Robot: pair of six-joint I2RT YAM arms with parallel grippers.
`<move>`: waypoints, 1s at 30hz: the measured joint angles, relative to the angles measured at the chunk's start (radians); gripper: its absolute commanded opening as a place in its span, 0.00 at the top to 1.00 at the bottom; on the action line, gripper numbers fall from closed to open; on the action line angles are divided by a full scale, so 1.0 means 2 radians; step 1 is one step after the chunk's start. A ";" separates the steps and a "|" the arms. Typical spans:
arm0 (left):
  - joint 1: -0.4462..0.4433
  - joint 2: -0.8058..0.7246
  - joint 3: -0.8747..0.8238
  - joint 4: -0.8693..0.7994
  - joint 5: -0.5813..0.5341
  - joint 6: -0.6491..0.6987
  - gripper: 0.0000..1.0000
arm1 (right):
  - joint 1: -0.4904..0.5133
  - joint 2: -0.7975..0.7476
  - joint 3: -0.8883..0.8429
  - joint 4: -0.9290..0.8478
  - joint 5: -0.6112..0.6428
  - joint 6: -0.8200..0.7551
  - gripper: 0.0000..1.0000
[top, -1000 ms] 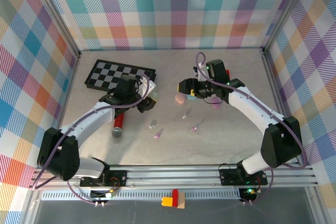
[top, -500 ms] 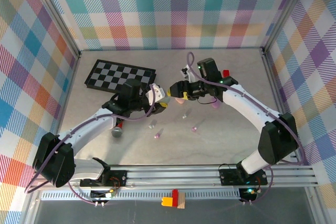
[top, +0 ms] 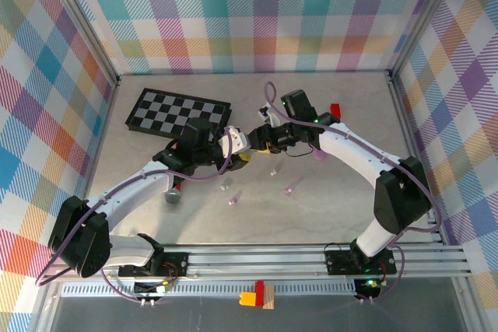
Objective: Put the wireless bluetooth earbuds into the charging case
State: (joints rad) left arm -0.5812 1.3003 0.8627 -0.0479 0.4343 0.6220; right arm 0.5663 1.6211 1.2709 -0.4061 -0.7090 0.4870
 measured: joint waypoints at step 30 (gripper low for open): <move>0.005 -0.023 -0.096 0.282 0.016 -0.156 0.12 | -0.085 -0.093 -0.080 0.189 -0.101 0.188 0.83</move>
State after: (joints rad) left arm -0.5713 1.2537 0.6708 0.5171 0.4671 0.3096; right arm 0.3969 1.4342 1.1099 -0.0277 -0.9100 0.8623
